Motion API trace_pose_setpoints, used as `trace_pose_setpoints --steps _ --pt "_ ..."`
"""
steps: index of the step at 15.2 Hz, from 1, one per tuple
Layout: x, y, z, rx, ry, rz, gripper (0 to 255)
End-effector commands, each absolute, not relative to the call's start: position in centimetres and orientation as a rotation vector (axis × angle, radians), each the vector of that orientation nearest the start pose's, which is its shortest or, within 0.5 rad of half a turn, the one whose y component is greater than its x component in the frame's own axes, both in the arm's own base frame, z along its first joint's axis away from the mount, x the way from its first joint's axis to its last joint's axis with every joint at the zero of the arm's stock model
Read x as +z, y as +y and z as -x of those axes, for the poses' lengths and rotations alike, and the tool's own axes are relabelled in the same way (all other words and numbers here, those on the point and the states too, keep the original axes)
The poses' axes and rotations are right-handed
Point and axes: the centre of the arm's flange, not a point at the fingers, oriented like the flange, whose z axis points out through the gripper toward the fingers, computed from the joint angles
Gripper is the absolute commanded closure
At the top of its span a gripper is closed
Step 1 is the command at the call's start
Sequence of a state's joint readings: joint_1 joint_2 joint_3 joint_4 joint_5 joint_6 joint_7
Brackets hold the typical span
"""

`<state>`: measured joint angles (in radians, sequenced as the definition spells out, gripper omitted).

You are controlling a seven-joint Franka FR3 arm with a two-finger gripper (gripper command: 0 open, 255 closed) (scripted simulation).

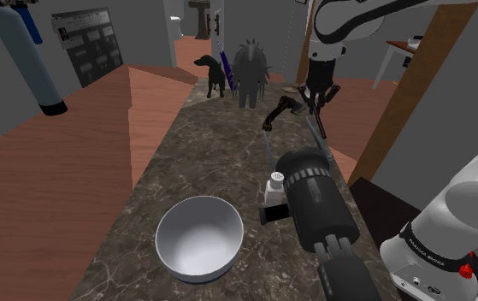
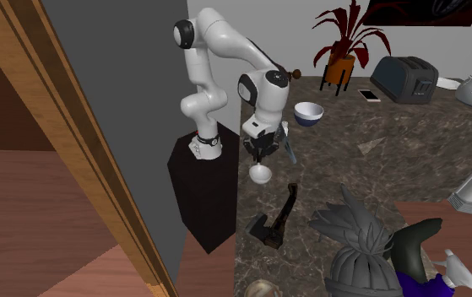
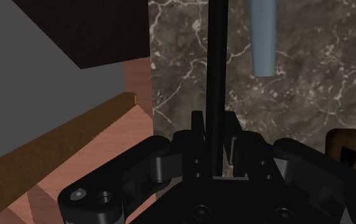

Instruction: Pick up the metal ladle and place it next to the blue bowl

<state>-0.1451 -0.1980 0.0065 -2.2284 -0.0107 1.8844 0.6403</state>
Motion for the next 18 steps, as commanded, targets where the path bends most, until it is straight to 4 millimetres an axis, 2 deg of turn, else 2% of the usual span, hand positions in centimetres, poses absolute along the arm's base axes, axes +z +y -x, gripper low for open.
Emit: trace_pose_setpoints --steps 1,10,18 --pt "45.5 -6.5 -46.5 0.222 1.202 2.945 255" --pt "49.9 -6.5 -46.5 0.222 1.202 2.945 255" --pt "49.9 3.9 -48.1 0.222 1.202 2.945 255"
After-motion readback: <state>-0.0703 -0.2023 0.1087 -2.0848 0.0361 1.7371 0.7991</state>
